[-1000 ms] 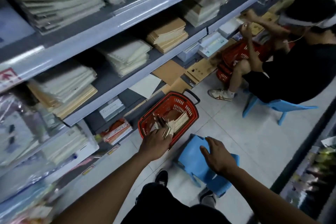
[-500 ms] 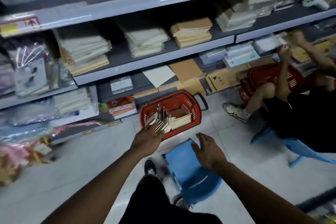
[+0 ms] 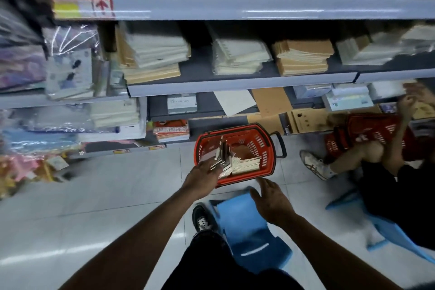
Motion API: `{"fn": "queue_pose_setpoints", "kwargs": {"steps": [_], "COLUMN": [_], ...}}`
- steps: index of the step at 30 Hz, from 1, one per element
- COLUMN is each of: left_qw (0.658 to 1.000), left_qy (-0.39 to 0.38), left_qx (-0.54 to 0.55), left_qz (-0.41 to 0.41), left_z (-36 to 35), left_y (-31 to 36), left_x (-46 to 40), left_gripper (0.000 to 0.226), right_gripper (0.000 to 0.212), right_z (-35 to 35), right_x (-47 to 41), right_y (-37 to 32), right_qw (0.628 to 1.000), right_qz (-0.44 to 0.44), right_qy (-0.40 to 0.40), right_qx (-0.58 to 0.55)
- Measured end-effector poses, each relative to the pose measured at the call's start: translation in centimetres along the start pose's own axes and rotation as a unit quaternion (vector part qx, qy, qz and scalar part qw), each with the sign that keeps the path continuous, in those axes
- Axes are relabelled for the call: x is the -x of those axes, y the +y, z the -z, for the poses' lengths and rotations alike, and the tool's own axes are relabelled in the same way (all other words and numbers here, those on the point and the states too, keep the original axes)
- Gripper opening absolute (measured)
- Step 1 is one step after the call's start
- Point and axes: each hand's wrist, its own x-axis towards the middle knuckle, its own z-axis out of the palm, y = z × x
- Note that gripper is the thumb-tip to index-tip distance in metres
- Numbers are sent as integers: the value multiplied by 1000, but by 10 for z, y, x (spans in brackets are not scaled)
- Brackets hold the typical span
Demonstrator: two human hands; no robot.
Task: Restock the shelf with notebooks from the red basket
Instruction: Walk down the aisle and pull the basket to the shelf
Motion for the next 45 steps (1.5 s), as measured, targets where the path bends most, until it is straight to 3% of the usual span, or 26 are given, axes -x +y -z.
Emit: {"fn": "queue_pose_setpoints", "kwargs": {"steps": [8,15,19,22,28,33,37,41,43,45], "left_qw": [1000,993,981,976,968,967,970,979,983,976], "left_qy": [-10,22,67,93,122,127,148,100,81,120], "left_qx": [3,92,150,152,147,150,87,19,-34,-117], "left_qz": [15,77,106,127,162,164,172,176,163,139], "left_z": [16,-2,-47,-47,-79,-100,-116,-131,-139,-146], "left_y": [-5,2,20,21,10,-54,-112,-174,-196,-214], "left_x": [-21,-54,-100,-104,-152,-234,-314,-399,-432,-456], "left_gripper": [46,49,51,35,40,29,14,30,31,33], "right_gripper": [59,77,62,53,47,42,40,37,51,76], "right_z": [14,31,59,63,66,-2,-88,-169,-200,-220], "right_x": [-41,-91,-154,-166,-222,-302,-373,-433,-454,-464], "right_y": [-22,1,46,46,82,92,90,80,71,64], "right_qw": [999,995,989,987,990,992,991,993,993,992], "right_qz": [34,35,81,103,92,103,114,109,106,110], "right_qy": [-22,-85,-105,-107,-94,-75,-61,-40,-14,31], "right_qx": [15,43,58,62,51,20,24,-19,-43,-48]}}
